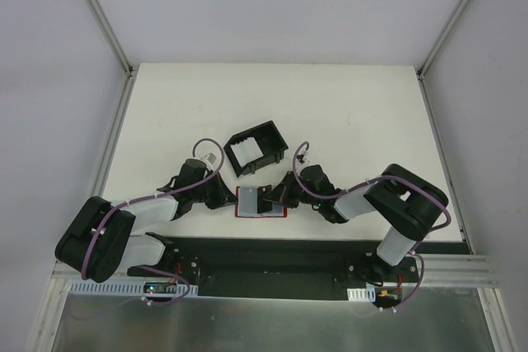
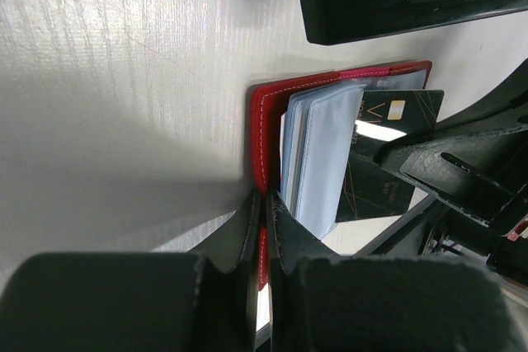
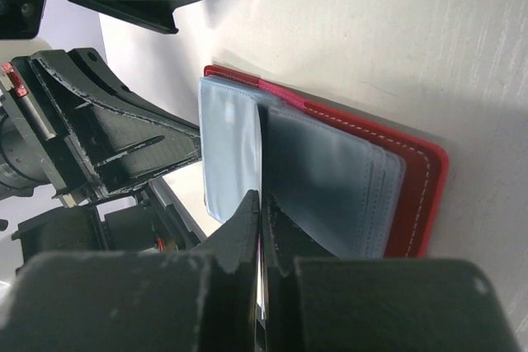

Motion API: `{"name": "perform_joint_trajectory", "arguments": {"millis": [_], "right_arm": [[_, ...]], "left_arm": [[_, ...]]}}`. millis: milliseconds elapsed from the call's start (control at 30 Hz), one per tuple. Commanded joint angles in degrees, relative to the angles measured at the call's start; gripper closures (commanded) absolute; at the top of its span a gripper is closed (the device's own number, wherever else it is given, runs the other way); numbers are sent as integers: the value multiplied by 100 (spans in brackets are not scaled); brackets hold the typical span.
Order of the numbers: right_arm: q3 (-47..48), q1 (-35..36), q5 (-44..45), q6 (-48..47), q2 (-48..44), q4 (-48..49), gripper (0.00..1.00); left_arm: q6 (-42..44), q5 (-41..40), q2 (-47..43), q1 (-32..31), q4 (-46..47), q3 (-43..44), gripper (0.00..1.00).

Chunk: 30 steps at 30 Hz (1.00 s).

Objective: Put the credit cards into the card holder
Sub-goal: Insert the credit card into the card holder.

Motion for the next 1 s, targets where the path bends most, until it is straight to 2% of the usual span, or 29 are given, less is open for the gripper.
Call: {"name": "perform_joint_trajectory", "arguments": {"millis": [0,300,500,800,967], "right_arm": [[155,38,-164,89,199,362,100],[-38,-164,-102,-166,120,266,100],[93,-103,-374,-174,330,301,100],[146,152,-147,63,401,380,100],[76,292,318,300,419,337,100]], "left_arm": [[313,-390,217,8,-790,-149,100],[322,-381,208,-1,-790,-140,100],[322,-381,226,8,-799,-131,100],[313,-372,200,-1,-773,-131,100],[296,-355,182,-1,-764,-140,100]]}}
